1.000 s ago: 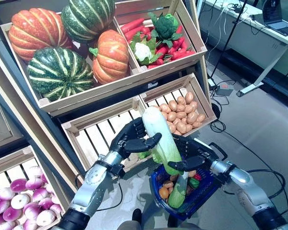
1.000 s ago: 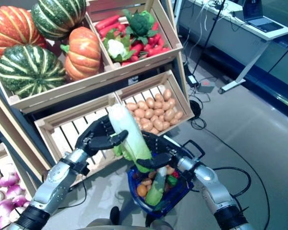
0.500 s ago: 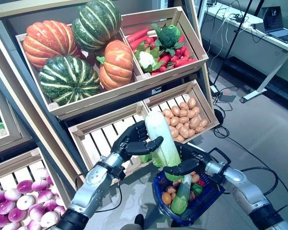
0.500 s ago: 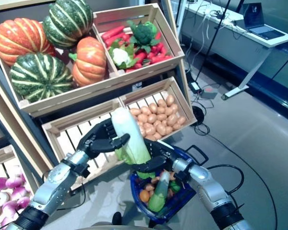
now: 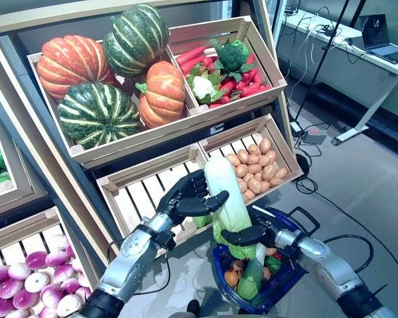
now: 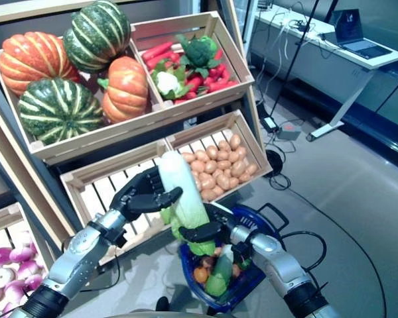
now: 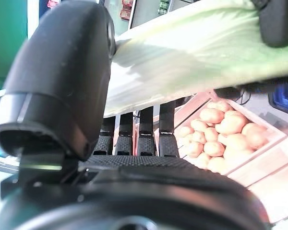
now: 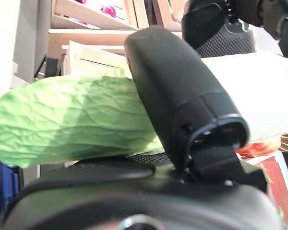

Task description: Put vegetables into the basket

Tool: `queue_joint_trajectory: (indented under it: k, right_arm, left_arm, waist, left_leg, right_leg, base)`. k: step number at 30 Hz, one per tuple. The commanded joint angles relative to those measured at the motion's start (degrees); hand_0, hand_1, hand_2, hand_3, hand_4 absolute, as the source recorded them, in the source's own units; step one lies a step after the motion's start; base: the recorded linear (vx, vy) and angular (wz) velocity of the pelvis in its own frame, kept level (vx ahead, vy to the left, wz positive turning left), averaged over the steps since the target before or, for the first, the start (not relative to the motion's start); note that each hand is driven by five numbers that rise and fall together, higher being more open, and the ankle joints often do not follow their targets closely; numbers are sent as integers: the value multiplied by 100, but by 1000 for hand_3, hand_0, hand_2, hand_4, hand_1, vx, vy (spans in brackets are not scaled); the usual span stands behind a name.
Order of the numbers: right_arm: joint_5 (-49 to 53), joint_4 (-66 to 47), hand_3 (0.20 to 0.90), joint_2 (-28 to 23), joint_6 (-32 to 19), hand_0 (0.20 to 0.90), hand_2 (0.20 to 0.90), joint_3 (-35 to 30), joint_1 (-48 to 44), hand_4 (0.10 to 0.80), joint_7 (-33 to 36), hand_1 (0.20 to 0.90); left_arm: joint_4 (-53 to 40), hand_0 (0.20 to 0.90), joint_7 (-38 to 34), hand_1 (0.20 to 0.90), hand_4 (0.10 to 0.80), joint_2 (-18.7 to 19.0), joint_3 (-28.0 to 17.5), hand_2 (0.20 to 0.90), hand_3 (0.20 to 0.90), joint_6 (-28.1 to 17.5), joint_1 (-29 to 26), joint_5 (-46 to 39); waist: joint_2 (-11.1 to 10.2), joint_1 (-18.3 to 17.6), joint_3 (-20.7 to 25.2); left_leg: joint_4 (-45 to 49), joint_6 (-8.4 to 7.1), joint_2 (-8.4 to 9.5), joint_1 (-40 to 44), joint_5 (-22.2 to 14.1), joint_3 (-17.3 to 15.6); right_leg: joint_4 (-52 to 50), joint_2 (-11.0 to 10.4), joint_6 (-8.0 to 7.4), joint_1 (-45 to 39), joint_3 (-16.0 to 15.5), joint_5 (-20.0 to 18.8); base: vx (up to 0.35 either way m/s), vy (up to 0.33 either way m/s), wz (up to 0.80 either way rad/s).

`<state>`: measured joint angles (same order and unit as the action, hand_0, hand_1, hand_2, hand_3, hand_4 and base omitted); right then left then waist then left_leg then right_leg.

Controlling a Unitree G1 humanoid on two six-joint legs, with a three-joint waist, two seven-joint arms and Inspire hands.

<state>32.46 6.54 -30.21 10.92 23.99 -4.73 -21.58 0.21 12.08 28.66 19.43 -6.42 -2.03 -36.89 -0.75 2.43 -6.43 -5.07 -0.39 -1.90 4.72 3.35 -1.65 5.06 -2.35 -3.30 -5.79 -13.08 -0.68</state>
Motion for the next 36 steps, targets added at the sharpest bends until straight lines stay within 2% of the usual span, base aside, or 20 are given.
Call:
queue_joint_trajectory:
  k: [1, 3, 4, 5, 6, 7, 16, 27, 31, 36]
  right_arm:
    - [520, -126, 300, 288, -356, 300, 300, 60, -251, 400, 236, 300]
    - [572, -141, 300, 274, -357, 300, 300, 10, -221, 400, 315, 300]
    - [608, -132, 300, 268, -382, 300, 300, -20, -195, 400, 355, 300]
    - [632, -140, 300, 258, -390, 300, 300, -77, -158, 400, 398, 300]
    - [663, -153, 300, 253, -397, 300, 300, -126, -122, 400, 448, 300]
    - [691, -163, 300, 249, -393, 300, 300, -171, -86, 400, 467, 300]
    - [787, -266, 300, -7, -543, 300, 300, -838, 211, 400, 758, 300]
    - [769, -440, 300, -81, -834, 300, 300, -1779, 527, 400, 1123, 300]
    - [1031, -447, 300, -19, -1086, 300, 300, -2113, 618, 400, 1388, 300]
    - [1347, -462, 300, 332, -1314, 300, 300, -2552, 878, 400, 1629, 300]
  left_arm:
    - [-772, 300, 307, 300, 400, -156, -53, 300, 300, -518, -589, -338]
    - [-788, 300, 248, 300, 400, -122, -89, 300, 300, -506, -575, -328]
    - [-783, 378, 206, 378, 452, -98, -116, 378, 378, -510, -564, -335]
    - [-775, 512, 179, 512, 541, -81, -168, 512, 512, -514, -541, -351]
    - [-782, 796, 175, 796, 731, -85, -207, 796, 796, -521, -518, -336]
    - [-794, 900, 174, 900, 800, -85, -236, 900, 900, -523, -496, -323]
    - [-927, 900, 237, 900, 800, 72, -604, 900, 900, -448, -323, -318]
    - [-933, 900, 261, 900, 800, 134, -1108, 900, 900, -92, -116, -221]
    - [-955, 900, 252, 900, 800, 128, -1233, 900, 900, -61, -37, -157]
    - [-973, 900, 169, 900, 800, 57, -1539, 900, 900, -115, 216, -7]
  waist:
    - [-154, 38, 511]
    - [-145, 26, 519]
    - [-144, 20, 520]
    - [-141, 15, 520]
    - [-139, 14, 516]
    - [-137, 12, 513]
    - [-154, -28, 447]
    - [-151, -137, 377]
    - [-159, -171, 348]
    - [-159, -211, 297]
  left_leg:
    - [7, -125, -5, 20, -375, -83]
    - [7, -126, -6, 20, -376, -93]
    - [7, -126, -9, 25, -377, -102]
    - [7, -129, -13, 25, -377, -107]
    - [7, -131, -15, 24, -376, -106]
    - [7, -130, -15, 25, -378, -105]
    - [7, -133, -28, 11, -376, -100]
    - [7, -120, -64, 0, -370, -171]
    - [7, -112, -75, -5, -366, -206]
    - [7, -91, -79, -36, -377, -227]
  right_leg:
    - [-6, -463, -292, -73, -52, -136]
    - [-6, -460, -295, -70, -36, -133]
    - [-6, -457, -294, -70, -25, -134]
    - [-6, -455, -294, -72, -15, -132]
    - [-6, -453, -293, -73, -15, -130]
    - [-6, -451, -292, -73, -13, -127]
    - [-6, -419, -292, -57, 18, -139]
    - [-6, -377, -289, -3, 92, -159]
    - [-6, -355, -278, 20, 132, -160]
    - [-6, -291, -248, 45, 190, -136]
  base:
    - [0, 0, 0]
    - [0, 0, 0]
    - [0, 0, 0]
    - [0, 0, 0]
    - [0, 0, 0]
    - [0, 0, 0]
    - [-7, -7, 0]
    - [-11, -8, 0]
    - [0, -7, -1]
    - [18, -35, -7]
